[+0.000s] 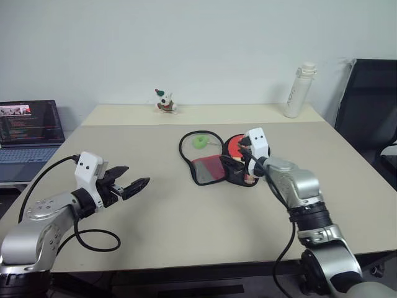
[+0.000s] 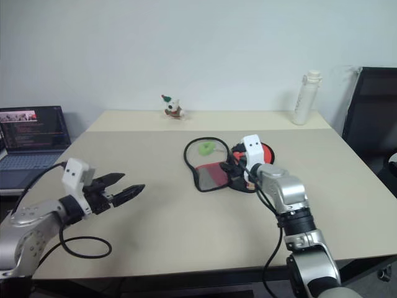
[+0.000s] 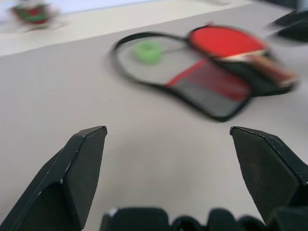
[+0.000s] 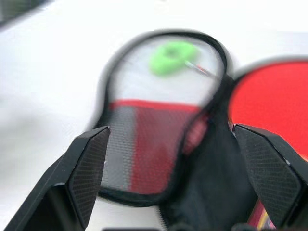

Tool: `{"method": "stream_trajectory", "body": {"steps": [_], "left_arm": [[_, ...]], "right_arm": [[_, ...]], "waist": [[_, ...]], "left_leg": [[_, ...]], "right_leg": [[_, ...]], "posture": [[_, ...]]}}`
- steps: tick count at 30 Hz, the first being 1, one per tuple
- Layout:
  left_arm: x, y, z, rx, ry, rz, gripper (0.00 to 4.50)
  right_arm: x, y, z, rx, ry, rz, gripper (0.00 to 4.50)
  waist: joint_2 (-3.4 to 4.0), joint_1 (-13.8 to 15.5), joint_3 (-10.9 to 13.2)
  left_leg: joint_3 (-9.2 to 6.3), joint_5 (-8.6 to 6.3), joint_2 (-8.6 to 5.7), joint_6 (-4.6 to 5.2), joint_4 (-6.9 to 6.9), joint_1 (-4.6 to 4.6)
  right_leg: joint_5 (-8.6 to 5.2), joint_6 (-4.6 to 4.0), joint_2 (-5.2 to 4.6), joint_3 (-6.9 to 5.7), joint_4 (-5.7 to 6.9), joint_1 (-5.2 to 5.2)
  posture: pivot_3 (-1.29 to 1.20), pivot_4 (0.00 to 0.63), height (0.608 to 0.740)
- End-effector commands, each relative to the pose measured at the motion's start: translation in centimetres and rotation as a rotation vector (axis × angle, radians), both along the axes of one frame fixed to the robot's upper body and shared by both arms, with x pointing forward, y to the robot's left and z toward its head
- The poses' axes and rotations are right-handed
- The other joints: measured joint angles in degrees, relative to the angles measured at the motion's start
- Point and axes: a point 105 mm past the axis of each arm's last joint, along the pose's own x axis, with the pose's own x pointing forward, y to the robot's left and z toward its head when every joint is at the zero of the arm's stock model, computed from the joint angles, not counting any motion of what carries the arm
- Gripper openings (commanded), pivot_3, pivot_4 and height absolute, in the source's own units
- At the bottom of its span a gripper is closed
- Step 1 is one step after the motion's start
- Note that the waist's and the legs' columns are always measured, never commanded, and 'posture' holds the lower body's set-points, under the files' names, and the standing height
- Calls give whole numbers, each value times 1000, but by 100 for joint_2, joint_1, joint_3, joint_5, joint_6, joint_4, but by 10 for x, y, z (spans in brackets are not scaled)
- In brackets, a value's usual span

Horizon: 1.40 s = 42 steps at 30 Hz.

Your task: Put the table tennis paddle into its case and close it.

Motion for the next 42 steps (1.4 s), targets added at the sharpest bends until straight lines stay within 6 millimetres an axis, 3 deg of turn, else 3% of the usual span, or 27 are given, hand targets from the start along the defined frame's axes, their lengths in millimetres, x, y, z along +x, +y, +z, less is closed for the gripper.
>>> {"method": "stream_trajectory", "body": {"steps": [1,3,5,14,24,31,42], "left_arm": [[11,1,6,16,-43,12,4317],[19,1,3,26,-37,19,3940],[29,0,-1,38,-28,30,3281],[78,-9,-19,64,35,54,10],[110,-46,-33,136,45,-42,10],[114,-69,-31,136,27,-149,10],[115,-96,-46,152,55,-217,10]], "right_arm": [[-16,10,22,6,-57,141,4496],[-21,9,24,-1,-52,186,4500],[-25,4,21,-27,-34,225,4500],[-25,-16,14,-109,-41,220,4500],[-36,-22,1,-182,-48,230,4500],[-40,-28,-5,-210,-40,223,4500],[-38,-31,-7,-217,-40,207,4500]], "waist": [[-1,0,-1],[-2,2,-1],[-2,8,-1],[-4,14,-1],[-6,20,-1],[-6,9,0],[-7,13,0]], "left_leg": [[0,0,0,0,0,0],[2,-1,-1,0,0,-1],[2,-1,-2,0,0,-1],[-2,-1,-4,1,4,-4],[4,-2,-5,0,14,-9],[2,-1,-4,-1,16,-9],[0,1,-4,-4,20,-9]], "right_leg": [[0,0,0,-1,-1,0],[0,0,-1,0,-1,0],[0,0,-1,-2,-2,0],[0,0,7,-14,-2,1],[0,0,23,-14,-5,-1],[0,0,24,-29,-2,-1],[0,0,25,-35,2,0]], "posture": [[0,150,740],[0,150,740],[0,150,740],[0,150,740],[0,150,740],[0,150,740],[0,150,740]]}}
